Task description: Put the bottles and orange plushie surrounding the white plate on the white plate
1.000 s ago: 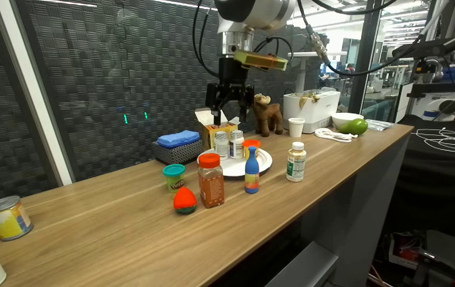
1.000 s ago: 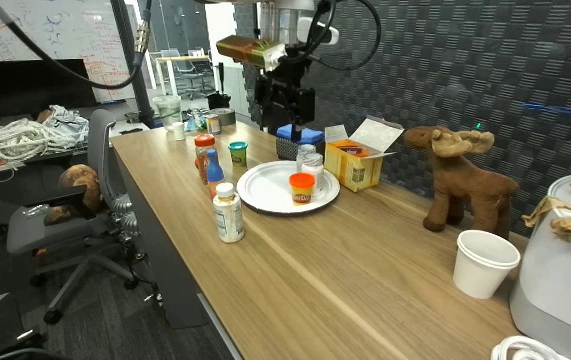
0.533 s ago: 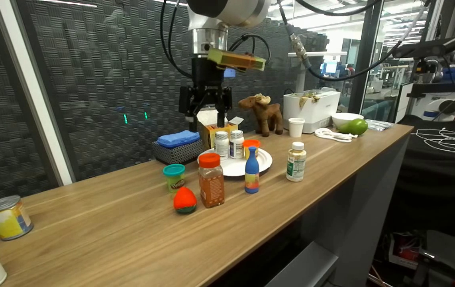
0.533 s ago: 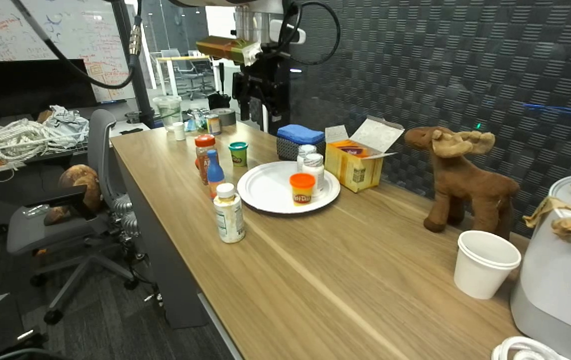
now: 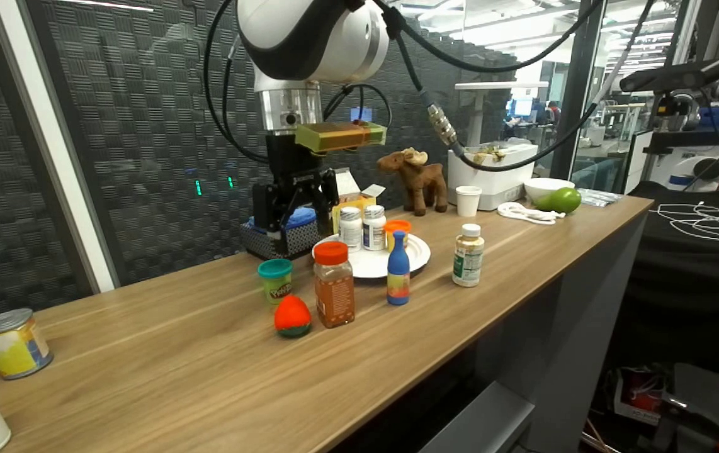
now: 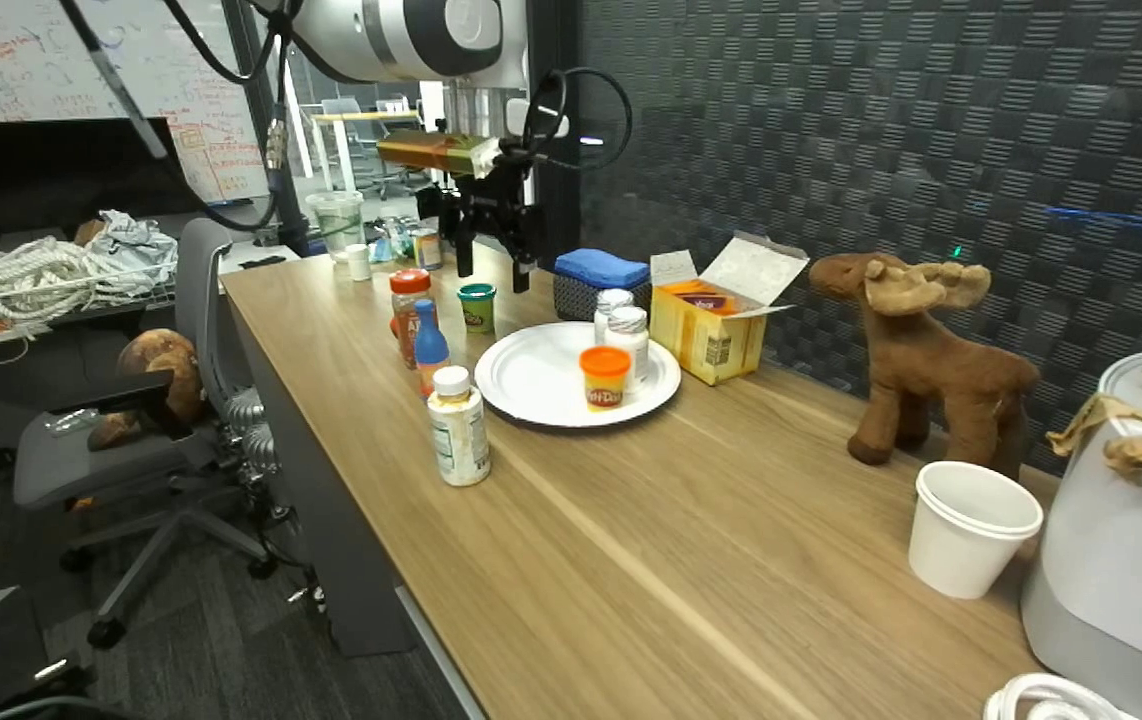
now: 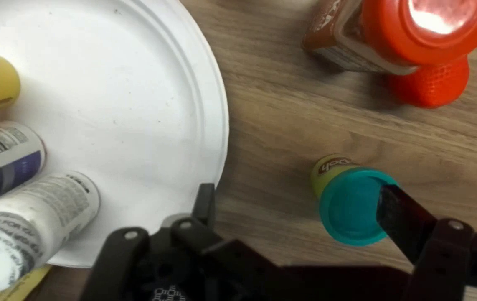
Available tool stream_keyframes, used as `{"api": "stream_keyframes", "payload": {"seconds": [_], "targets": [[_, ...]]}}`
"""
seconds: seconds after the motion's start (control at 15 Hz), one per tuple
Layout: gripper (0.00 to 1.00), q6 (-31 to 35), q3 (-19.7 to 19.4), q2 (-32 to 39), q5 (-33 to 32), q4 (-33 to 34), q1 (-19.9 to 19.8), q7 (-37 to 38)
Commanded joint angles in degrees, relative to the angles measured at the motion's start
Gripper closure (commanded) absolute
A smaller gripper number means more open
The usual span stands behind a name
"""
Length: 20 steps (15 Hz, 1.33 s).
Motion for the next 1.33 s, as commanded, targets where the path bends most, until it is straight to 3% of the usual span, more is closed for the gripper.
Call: {"api": "stream_keyframes", "payload": {"seconds": [0.0,0.93,1.0,1.07,1.27], "targets": [[0.0,0.7,0.3,2.7,-2.4,4.3,1.4,-0.8],[0.0,-0.6,2.1,7.0,-0.4,8.1,1.5,-3.9],[0.07,-0.6,2.0,7.0,-0.6,8.2,1.5,-3.8],[0.27,-0.6,1.9,7.1,-0.7,8.2,1.5,-3.8],[0.38,-0.5,1.6,7.2,-1.1,8.5,1.7,-3.6]]}}
